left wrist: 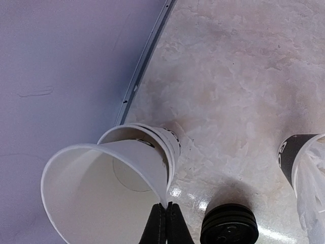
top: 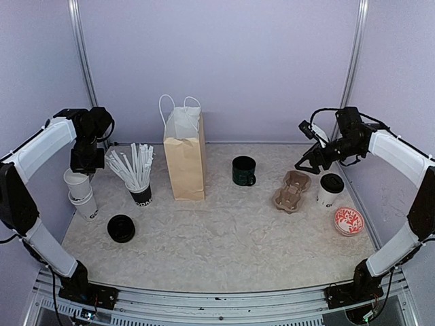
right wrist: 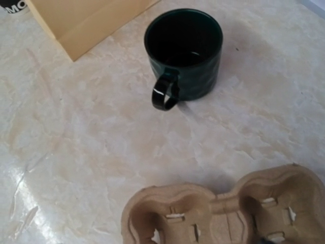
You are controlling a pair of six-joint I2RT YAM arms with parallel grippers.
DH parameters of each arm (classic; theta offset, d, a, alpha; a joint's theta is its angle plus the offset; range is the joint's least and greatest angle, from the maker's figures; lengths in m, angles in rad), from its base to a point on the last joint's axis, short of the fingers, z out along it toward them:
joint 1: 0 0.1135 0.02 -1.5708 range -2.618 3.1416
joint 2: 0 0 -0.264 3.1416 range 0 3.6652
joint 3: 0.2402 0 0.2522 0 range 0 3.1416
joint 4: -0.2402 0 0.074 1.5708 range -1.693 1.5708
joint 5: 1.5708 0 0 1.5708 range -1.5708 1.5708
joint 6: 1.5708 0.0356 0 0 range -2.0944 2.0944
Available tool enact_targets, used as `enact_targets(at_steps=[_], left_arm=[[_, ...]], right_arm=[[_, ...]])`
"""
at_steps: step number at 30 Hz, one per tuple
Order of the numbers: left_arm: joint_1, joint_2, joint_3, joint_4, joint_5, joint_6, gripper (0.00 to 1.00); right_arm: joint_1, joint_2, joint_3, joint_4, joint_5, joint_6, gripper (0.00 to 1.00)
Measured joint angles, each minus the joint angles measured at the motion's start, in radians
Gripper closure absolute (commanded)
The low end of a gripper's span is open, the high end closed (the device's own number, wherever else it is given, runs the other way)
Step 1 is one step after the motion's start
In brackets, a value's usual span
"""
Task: Pack the takeout coffee
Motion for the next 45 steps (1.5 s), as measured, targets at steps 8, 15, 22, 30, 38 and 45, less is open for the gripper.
enact_targets(at_steps=[8,15,22,30,38,45], left_arm=[[0.002,-0.061,0.014,0.034,0.117,0.026,1.00],[-0.026,-0.079,0.128,-0.027,0.091,-0.006,1.00],[-0.091,-0.114,0.259,-0.068,0.083,-0.045,1.00],[-0.319,-0.205,0.536,0.119,0.075,0.008,1.00],[-0.409,-0.336,0.375,0.445,0.375,0.187,1.00],[-0.623,-0.098,0.367,0.448,0.444,0.338,1.00]], right_arm=[[0.015,0.005,0.003,0.002,-0.004,0.000,0.21],[0.027,0.012,0.003,0.002,-0.005,0.000,0.21],[0.027,0.014,0.006,0.002,-0.005,0.000,0.21],[0.027,0.026,0.006,0.002,-0.011,0.000,0.21],[0.027,0.027,0.006,0.002,-0.007,-0.001,0.21],[0.027,0.027,0.006,0.002,0.009,-0.005,0.21]])
